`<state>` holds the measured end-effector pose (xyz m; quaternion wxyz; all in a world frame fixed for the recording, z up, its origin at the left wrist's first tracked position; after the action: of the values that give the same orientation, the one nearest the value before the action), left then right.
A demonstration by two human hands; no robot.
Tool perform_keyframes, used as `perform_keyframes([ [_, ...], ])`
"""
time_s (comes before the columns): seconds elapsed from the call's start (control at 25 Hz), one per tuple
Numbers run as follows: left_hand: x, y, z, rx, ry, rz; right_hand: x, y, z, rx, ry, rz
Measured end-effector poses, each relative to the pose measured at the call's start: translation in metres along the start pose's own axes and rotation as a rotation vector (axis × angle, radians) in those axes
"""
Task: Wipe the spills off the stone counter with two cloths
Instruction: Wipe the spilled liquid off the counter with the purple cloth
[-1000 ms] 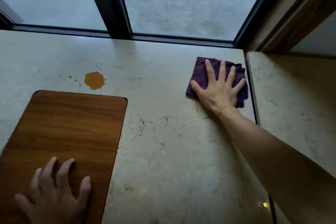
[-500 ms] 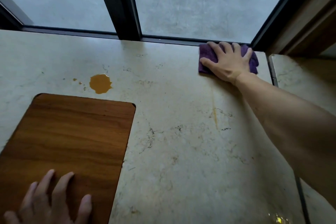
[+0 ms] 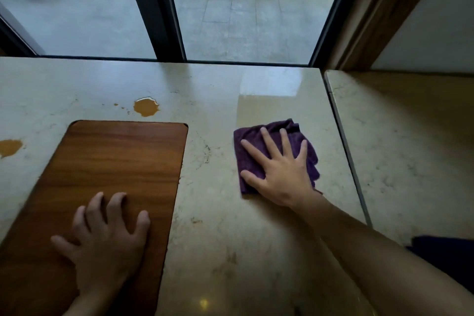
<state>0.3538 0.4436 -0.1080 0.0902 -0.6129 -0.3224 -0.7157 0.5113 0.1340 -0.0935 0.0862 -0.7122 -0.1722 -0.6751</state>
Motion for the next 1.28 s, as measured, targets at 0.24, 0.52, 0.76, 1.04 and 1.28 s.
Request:
perform_keyframes([
  [0.24, 0.019, -0.009, -0.015, -0.150, -0.098, -0.197, -0.016, -0.054, -0.233, -0.115, 0.010, -0.048],
  [0.52, 0.065, -0.065, -0.071, -0.176, -0.268, -0.300, -0.022, -0.130, -0.431, -0.382, -0.166, -0.011],
  [0.76, 0.098, -0.092, -0.050, -0.270, -0.280, -0.195, -0.016, -0.197, -0.413, -0.388, -0.218, 0.043],
  [1.04, 0.087, -0.102, 0.010, -0.346, -0.301, -0.165, -0.009, -0.183, -0.298, -0.340, -0.130, 0.051],
  [1.28, 0.053, -0.105, 0.041, -0.478, -0.327, 0.043, -0.002, -0.124, -0.112, -0.368, -0.039, 0.002],
])
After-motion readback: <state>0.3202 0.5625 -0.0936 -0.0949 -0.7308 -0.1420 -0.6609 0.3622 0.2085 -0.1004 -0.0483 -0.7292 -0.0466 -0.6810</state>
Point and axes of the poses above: each hand's wrist, its own z-axis towards the middle knuckle, its own x-axis out of the back of the hand, y = z × x, the point moved 5 cm from there along z, towards the middle knuckle, and after that the axes turned 11 degrees about -z, right-handed, at the moved point
